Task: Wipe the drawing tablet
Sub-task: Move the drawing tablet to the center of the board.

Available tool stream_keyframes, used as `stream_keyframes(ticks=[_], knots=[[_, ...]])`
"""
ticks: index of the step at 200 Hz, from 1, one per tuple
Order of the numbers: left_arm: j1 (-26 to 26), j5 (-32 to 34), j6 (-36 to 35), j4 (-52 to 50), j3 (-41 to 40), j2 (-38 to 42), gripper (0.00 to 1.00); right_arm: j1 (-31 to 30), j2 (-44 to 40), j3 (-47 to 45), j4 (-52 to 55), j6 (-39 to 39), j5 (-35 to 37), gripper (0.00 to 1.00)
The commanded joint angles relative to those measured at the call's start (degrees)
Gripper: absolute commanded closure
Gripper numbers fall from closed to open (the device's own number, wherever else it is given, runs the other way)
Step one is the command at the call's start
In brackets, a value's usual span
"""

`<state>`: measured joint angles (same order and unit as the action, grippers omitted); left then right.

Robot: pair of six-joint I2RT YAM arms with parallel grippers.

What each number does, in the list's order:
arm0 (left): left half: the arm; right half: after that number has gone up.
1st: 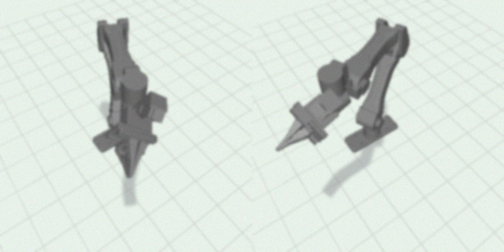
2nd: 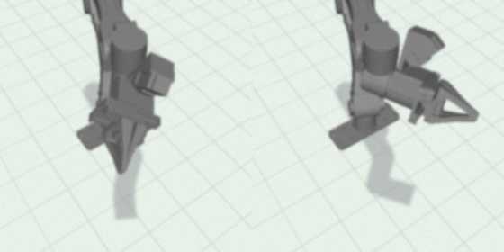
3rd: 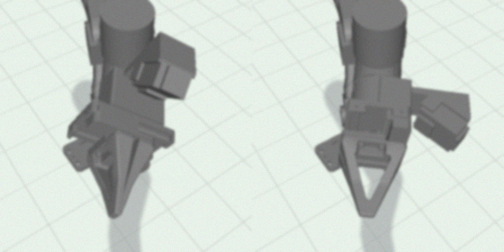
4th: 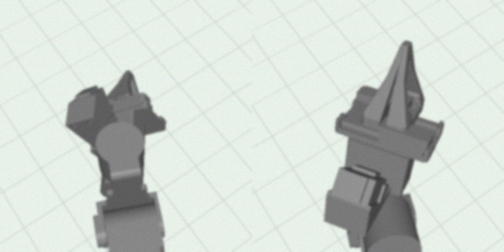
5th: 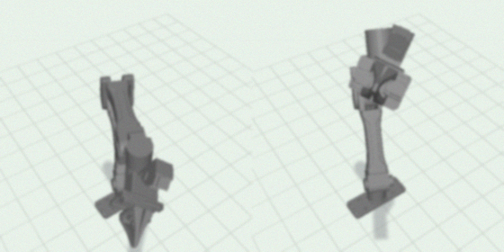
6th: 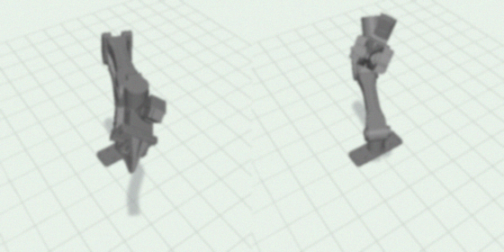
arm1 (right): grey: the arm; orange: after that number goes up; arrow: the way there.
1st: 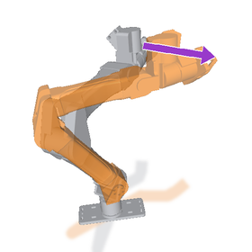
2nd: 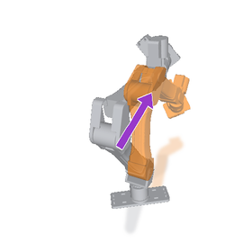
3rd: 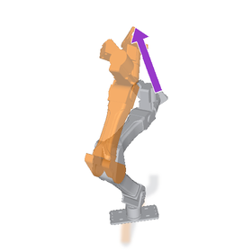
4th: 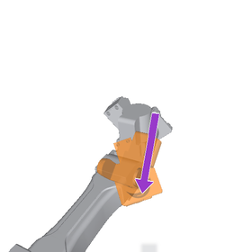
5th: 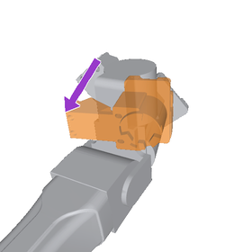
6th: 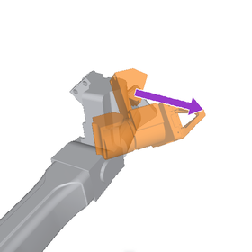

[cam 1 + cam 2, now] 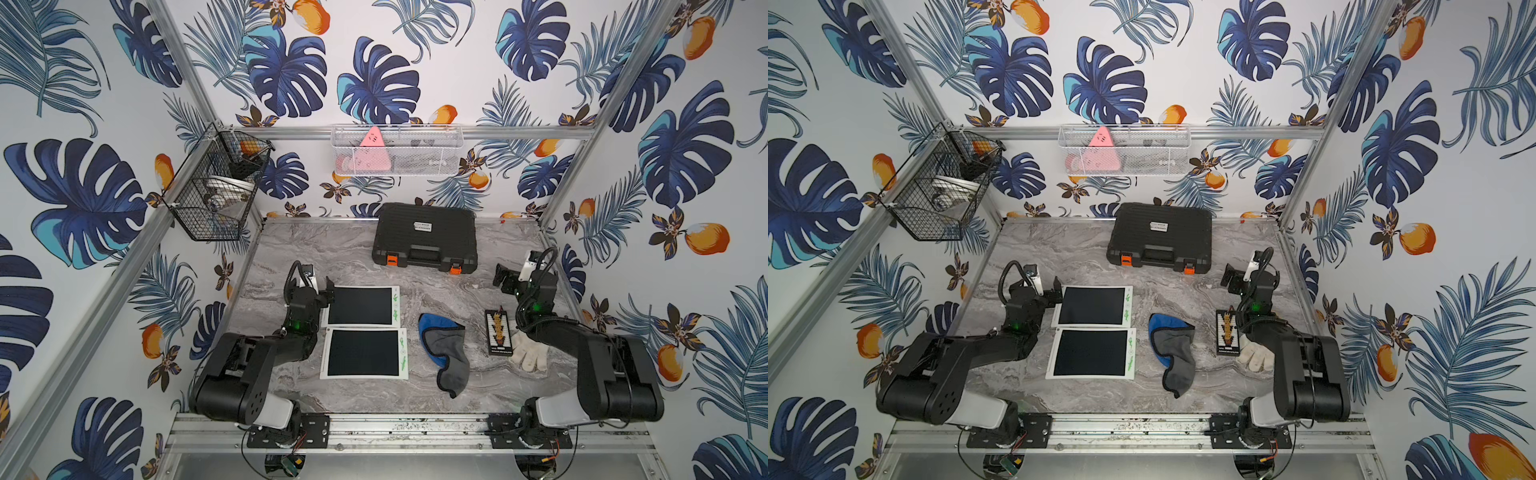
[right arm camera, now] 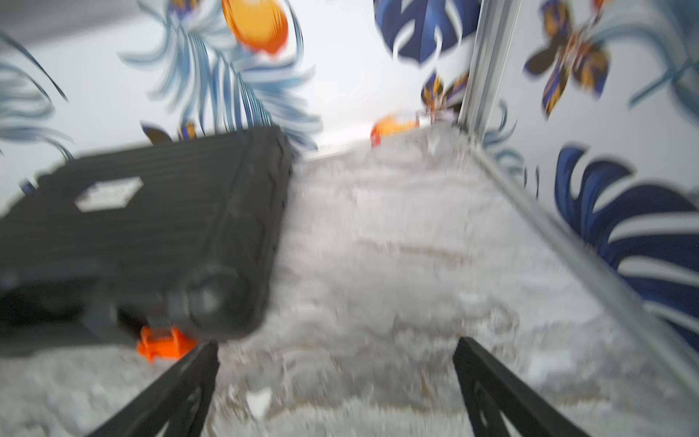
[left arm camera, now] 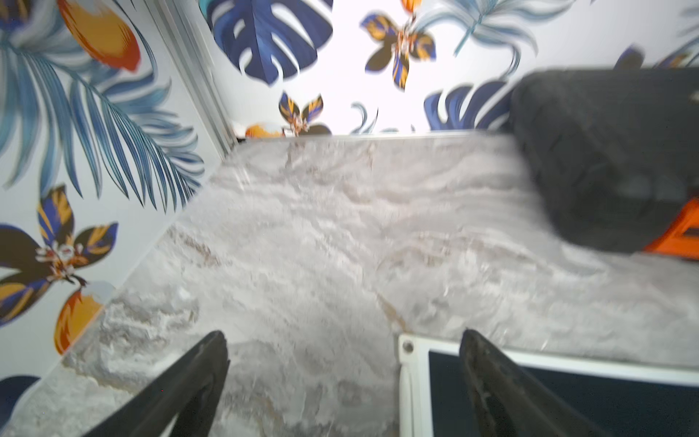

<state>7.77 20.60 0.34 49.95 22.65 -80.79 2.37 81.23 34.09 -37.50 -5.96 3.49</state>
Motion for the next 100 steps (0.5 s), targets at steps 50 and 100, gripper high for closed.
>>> stream_keyframes(ticks=[50,100], knots=[[5.41,9.05,26.17,-51.72,31.52,14.08,0.01,-4.0,-5.21,40.49,53.45,-37.55,8.88,0.0],[2.37,-17.07,37.61,-83.51,48.84,5.92,0.01,-10.18,-1.01,50.64,71.14,-34.87,-3.08,0.0]])
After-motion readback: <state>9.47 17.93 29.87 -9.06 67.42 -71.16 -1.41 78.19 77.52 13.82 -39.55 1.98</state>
